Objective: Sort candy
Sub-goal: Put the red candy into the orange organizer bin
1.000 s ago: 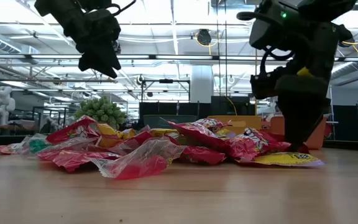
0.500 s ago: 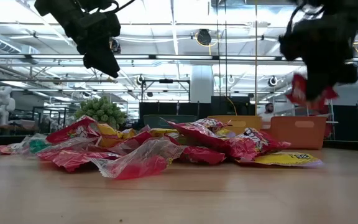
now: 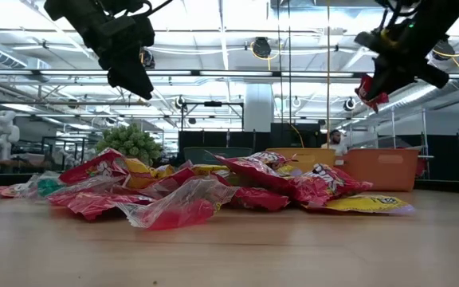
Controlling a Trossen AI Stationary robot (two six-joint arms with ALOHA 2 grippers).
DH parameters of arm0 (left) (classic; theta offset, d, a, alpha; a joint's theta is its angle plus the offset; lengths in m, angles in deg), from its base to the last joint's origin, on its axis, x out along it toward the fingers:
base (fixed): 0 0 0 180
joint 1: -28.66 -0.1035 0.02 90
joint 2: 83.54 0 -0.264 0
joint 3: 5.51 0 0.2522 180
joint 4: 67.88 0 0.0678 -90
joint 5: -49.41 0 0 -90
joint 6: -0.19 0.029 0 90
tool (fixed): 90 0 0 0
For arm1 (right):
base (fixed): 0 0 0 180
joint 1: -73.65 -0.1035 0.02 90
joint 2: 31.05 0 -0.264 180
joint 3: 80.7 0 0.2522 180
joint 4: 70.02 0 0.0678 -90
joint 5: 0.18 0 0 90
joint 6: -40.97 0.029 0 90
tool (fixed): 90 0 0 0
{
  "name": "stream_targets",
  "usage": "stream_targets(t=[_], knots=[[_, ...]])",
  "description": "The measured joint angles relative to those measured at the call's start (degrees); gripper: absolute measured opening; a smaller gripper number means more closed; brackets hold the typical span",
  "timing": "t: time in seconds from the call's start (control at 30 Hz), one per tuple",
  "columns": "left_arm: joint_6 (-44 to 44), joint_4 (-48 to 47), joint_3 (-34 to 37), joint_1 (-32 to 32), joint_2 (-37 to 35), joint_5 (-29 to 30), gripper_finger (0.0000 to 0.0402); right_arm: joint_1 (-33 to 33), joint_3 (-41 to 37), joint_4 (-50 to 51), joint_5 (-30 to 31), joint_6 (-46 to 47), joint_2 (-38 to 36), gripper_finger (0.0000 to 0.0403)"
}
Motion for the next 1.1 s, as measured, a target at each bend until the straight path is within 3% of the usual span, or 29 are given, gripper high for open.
stream_targets(t=[0.13, 0.33, 0.63, 0.8, 1.1], knots=[[0.00, 0.00, 0.00, 0.01, 0.00, 0.00, 0.0191, 5.53, 0.00, -2.95, 1.70, -6.71, 0.77, 0.0047], [-0.01, 0.00, 0.00, 0.01, -0.01, 0.00, 0.0191, 9.76, 0.04, -6.24, 9.96, -10.85, 0.89, 0.0147], [-0.03, -0.01, 0.00, 0.01, 0.00, -0.04, 0.0191, 10.89, 0.04, -6.20, 8.45, -14.04, 0.88, 0.0282], [-0.03, 0.00, 0.00, 0.00, 0.00, -0.07, 0.0191, 10.89, 0.04, -6.18, 5.95, -15.85, 0.87, 0.0312], [-0.06, -0.01, 0.00, 0.01, 0.00, -0.17, 0.0191, 10.87, 0.04, -6.14, 5.53, -18.10, 0.87, 0.0314]])
